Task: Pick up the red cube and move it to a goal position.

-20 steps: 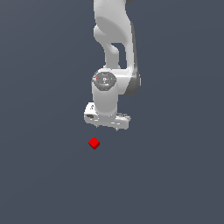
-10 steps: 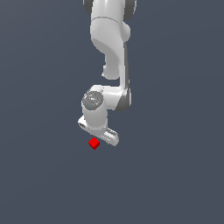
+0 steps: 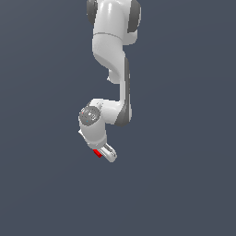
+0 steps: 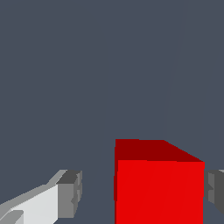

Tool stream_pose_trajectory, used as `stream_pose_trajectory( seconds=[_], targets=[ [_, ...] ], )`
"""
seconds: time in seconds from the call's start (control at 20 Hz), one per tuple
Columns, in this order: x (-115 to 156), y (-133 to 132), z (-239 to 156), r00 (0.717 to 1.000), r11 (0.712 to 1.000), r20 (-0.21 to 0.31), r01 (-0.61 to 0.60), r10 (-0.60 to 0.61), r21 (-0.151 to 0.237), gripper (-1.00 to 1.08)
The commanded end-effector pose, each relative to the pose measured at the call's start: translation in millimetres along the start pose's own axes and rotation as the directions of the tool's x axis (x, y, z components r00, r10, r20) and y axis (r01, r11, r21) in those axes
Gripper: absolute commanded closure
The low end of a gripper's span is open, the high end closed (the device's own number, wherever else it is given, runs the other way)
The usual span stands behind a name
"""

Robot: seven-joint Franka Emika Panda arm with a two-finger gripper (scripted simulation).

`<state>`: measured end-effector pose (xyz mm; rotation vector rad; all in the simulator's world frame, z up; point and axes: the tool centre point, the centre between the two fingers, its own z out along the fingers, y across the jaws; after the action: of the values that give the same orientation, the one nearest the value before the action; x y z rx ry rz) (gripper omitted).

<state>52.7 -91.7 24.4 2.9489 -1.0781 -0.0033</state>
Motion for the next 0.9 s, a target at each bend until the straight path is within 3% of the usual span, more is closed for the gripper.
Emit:
stream_pose_trajectory(
  seconds=[0.0, 0.2, 0.25, 0.85],
  targets=[
    [3.2, 1.5, 3.6, 1.0, 1.0, -0.001, -0.024, 0.024, 0.002, -0.92],
    [3.9, 2.1, 4.4, 1.0, 1.0, -0.001, -0.03, 0.03, 0.002, -0.92],
    [3.9, 2.1, 4.4, 1.0, 1.0, -0.001, -0.03, 0.03, 0.002, 1.08],
    [3.9, 2.1, 2.9, 1.0, 1.0, -0.001, -0.03, 0.03, 0.002, 1.08]
  ],
)
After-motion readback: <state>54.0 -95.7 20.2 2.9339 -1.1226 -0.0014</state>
